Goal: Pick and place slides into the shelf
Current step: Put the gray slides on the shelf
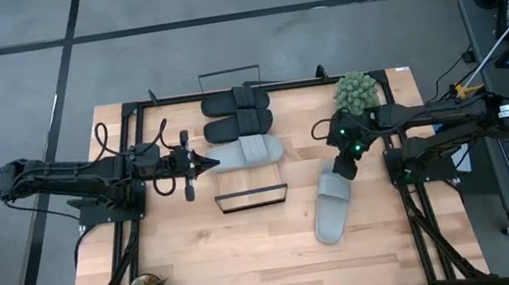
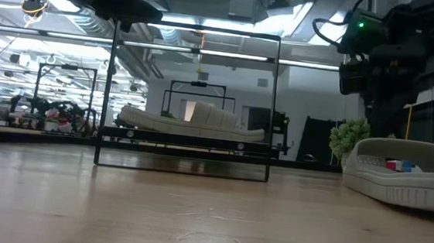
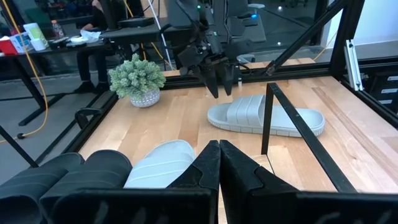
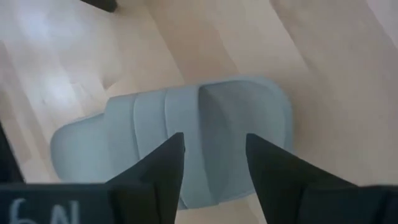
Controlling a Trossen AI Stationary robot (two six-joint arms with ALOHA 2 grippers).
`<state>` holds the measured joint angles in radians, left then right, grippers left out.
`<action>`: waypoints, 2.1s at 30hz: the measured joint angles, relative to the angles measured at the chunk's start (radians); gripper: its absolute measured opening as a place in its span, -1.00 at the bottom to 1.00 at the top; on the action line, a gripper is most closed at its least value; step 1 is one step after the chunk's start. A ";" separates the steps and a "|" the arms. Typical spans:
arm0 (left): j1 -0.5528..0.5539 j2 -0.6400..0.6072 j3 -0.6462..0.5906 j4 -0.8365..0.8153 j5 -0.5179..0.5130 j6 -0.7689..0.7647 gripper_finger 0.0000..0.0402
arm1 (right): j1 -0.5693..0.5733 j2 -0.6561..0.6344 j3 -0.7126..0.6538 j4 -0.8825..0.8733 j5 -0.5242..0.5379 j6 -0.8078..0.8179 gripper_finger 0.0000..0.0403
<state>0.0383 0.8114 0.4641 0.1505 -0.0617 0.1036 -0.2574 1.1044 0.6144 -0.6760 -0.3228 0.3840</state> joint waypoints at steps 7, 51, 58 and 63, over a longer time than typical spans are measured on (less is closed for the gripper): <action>0.000 0.000 0.000 0.000 0.000 0.000 -1.00 | 0.034 0.025 0.000 0.003 0.027 0.053 -0.14; 0.000 0.000 0.000 -0.002 0.000 0.002 -1.00 | 0.045 0.224 0.002 0.141 -0.275 0.000 -0.14; 0.000 0.000 0.000 -0.002 0.000 0.002 -1.00 | 0.047 0.265 0.001 0.147 -0.254 -0.022 -0.14; 0.000 0.000 0.000 -0.002 0.000 0.002 -1.00 | 0.046 0.300 0.001 0.165 -0.326 -0.027 -0.14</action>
<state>0.0387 0.8112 0.4641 0.1486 -0.0616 0.1055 -0.2112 1.4044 0.6151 -0.5113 -0.6488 0.3566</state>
